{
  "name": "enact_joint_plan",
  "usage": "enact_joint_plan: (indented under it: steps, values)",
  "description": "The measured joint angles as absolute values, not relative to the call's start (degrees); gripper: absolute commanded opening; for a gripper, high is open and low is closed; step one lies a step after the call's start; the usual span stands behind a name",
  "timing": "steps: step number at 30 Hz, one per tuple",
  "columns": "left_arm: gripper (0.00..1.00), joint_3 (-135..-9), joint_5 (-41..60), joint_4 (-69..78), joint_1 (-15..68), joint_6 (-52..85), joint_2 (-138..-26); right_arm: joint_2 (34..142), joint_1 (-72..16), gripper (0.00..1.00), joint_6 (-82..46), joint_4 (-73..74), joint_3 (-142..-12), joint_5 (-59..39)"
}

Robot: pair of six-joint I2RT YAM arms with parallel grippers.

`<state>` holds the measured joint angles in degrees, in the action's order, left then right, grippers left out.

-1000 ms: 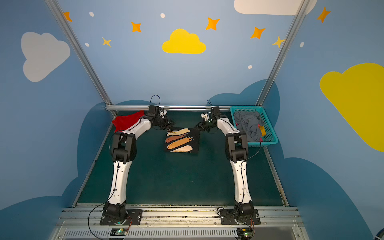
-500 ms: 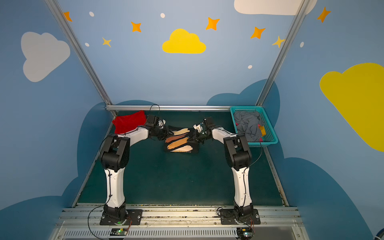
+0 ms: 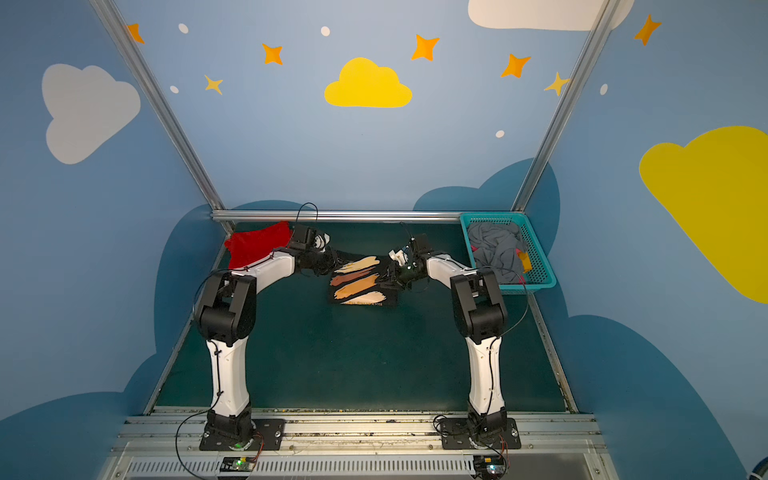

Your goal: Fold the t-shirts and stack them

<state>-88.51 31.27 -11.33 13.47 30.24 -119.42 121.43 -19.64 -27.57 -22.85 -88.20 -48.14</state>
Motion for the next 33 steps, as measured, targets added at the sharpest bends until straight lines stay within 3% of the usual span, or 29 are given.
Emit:
enact_joint_plan:
  steps: [5,10,22,33]
  values:
    - [0.79,-89.6,27.6,-16.9,12.9,25.3,-112.5,115.4,-17.2,0.62,-24.0,-27.1,-89.3,-44.3]
    - [0.91,-89.5,24.3,-20.7,11.9,21.5,-112.0,115.0,-14.5,0.7,-21.7,-30.2,-89.4,-39.4]
    - [0.98,-83.6,23.6,-20.1,11.7,22.0,-119.1,121.8,-14.0,0.76,-19.6,-32.7,-88.7,-33.1]
    - [0.89,-83.9,27.1,-12.4,13.1,26.5,-121.9,125.5,-14.7,0.7,-23.1,-27.4,-89.5,-37.5]
